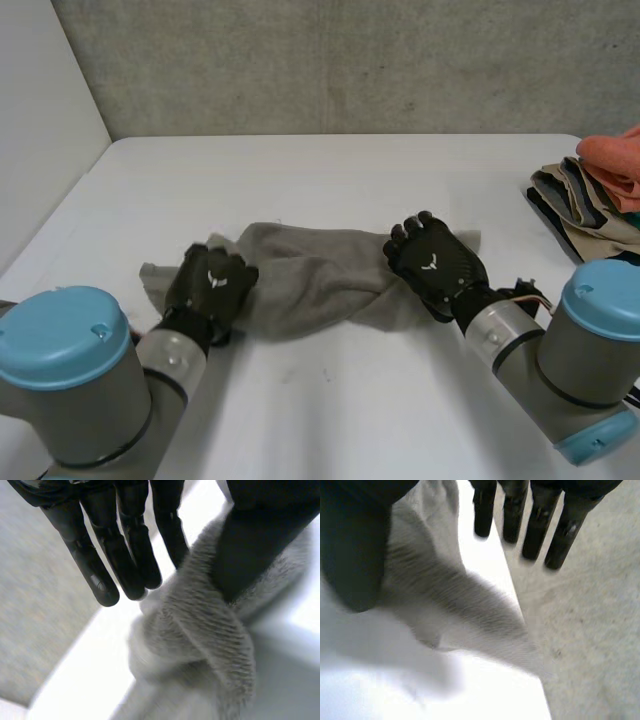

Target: Fold the laundry.

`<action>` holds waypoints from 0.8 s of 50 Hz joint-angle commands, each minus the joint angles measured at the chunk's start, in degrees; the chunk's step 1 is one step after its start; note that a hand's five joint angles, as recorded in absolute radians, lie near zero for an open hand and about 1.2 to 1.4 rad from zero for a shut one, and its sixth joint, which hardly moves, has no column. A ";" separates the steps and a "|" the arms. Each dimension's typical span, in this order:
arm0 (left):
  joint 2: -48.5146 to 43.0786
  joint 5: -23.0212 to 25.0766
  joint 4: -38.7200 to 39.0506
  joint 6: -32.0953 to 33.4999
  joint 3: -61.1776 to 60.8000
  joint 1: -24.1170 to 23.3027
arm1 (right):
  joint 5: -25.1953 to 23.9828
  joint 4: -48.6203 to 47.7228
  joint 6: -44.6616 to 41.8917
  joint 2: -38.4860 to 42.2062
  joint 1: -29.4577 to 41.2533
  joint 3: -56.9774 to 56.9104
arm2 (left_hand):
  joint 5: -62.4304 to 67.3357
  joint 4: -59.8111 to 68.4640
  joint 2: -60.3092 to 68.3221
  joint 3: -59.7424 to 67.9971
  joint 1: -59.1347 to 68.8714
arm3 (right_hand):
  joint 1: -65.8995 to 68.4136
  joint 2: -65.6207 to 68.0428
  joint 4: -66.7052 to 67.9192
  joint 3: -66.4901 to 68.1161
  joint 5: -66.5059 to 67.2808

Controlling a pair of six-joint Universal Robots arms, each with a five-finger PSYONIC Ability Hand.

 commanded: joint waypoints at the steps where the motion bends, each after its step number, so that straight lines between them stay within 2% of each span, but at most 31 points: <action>1: 6.57 -2.96 -13.68 -0.19 2.74 -0.92 | 0.90 0.76 1.50 -5.32 -2.79 1.57 | -35.53 -35.66 -35.68 -35.85 -32.70 | -6.91 -11.43 -13.22 -12.85 -12.82; 5: 10.53 -2.87 -14.05 -0.45 6.16 -0.31 | 1.07 3.66 5.44 -10.95 -4.46 0.08 | -36.73 -36.86 -36.87 -37.05 -33.90 | -6.91 -11.43 -13.22 -12.85 -12.82; 10: 11.69 -0.86 -14.05 -3.08 12.23 2.77 | 1.95 12.79 19.84 -13.16 -4.64 -7.12 | -36.56 -36.69 -36.71 -36.88 -33.73 | -6.91 -11.43 -13.22 -12.85 -12.82; 12: 11.34 1.25 -14.22 -4.31 14.43 4.09 | 2.21 16.92 24.07 -13.16 -4.81 -9.93 | -36.23 -36.36 -36.37 -36.54 -33.39 | -6.91 -11.43 -13.22 -12.85 -12.82; 15: 9.50 7.39 -15.01 -7.12 18.91 7.51 | 2.39 26.32 31.36 -12.28 -4.82 -15.91 | -36.22 -36.35 -36.37 -36.54 -33.39 | -6.91 -11.43 -13.22 -12.85 -12.82; 16: 6.71 10.72 -15.88 -8.17 21.10 9.17 | 2.39 28.52 33.03 -12.02 -4.90 -17.31 | -36.06 -36.19 -36.20 -36.38 -33.23 | -6.91 -11.43 -13.22 -12.85 -12.82; 19: 1.86 14.52 -19.31 -8.89 24.89 11.21 | 2.91 36.26 37.70 -7.20 -4.90 -23.11 | -36.06 -36.19 -36.20 -36.37 -33.22 | -6.91 -11.43 -13.22 -12.85 -12.82; 20: -1.29 15.83 -22.54 -8.89 28.12 12.17 | 3.27 37.76 38.41 -5.96 -4.82 -24.43 | -36.06 -36.19 -36.20 -36.37 -33.22 | -6.91 -11.43 -13.22 -12.85 -12.82; 25: -10.36 16.90 -31.09 -8.62 36.84 14.90 | 6.95 43.39 38.76 -0.51 -4.82 -30.59 | -35.72 -35.85 -35.87 -36.04 -32.89 | -6.16 -10.68 -12.47 -12.10 -12.06; 31: -17.75 17.95 -32.86 -7.48 42.30 17.54 | 9.86 43.57 36.66 4.77 -4.90 -33.23 | -34.88 -35.01 -35.02 -35.20 -32.05 | -4.64 -9.16 -10.95 -10.58 -10.55; 40: -24.17 19.54 -33.21 3.49 44.59 17.54 | 13.37 43.48 27.78 7.84 -4.38 -32.53 | -31.03 -31.16 -31.17 -31.34 -28.19 | -4.64 -9.16 -10.95 -10.58 -10.55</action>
